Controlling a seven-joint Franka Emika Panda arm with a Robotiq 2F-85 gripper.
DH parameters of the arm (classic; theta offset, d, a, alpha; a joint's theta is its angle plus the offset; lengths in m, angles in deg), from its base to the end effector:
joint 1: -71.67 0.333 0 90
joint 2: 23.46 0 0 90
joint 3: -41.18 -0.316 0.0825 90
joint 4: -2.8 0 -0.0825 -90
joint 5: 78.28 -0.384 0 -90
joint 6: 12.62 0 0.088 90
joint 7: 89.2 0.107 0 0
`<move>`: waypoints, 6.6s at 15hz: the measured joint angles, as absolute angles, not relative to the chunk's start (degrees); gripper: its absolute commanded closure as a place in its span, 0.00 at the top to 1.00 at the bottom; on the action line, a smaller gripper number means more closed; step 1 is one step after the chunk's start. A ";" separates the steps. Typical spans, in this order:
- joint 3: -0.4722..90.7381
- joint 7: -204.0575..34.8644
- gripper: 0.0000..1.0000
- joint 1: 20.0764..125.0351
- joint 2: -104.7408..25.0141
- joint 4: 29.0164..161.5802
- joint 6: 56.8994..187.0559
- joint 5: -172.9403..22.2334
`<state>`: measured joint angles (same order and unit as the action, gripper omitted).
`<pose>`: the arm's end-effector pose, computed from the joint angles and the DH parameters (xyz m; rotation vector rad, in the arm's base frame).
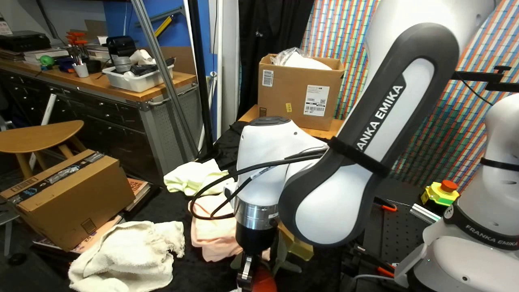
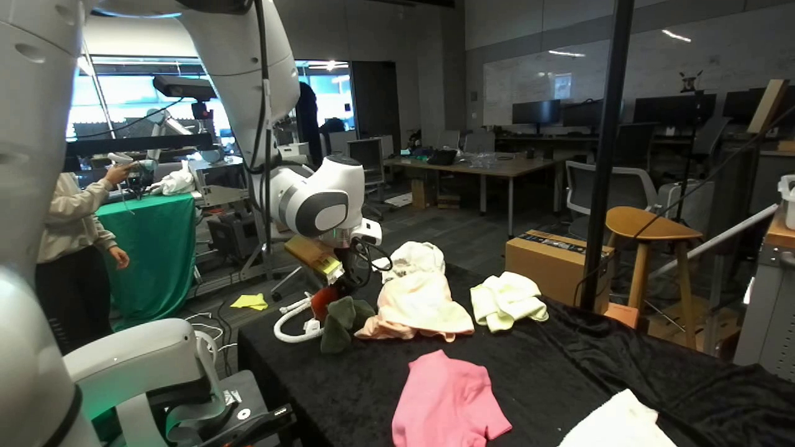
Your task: Move all the clothes, the orange object and put together on the left side of the table
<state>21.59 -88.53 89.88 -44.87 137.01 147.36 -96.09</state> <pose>0.4178 0.3139 0.1901 -2.8486 -0.4772 0.0055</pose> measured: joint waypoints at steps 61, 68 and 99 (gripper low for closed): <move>46.63 -102.14 1.00 48.06 -53.77 117.72 127.53 -98.67; 46.59 -102.14 1.00 47.71 -55.50 117.73 126.83 -99.10; 42.59 -109.94 0.18 46.59 -56.10 114.10 120.30 -103.38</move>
<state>42.59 -109.94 46.59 -56.10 114.10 120.30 -103.38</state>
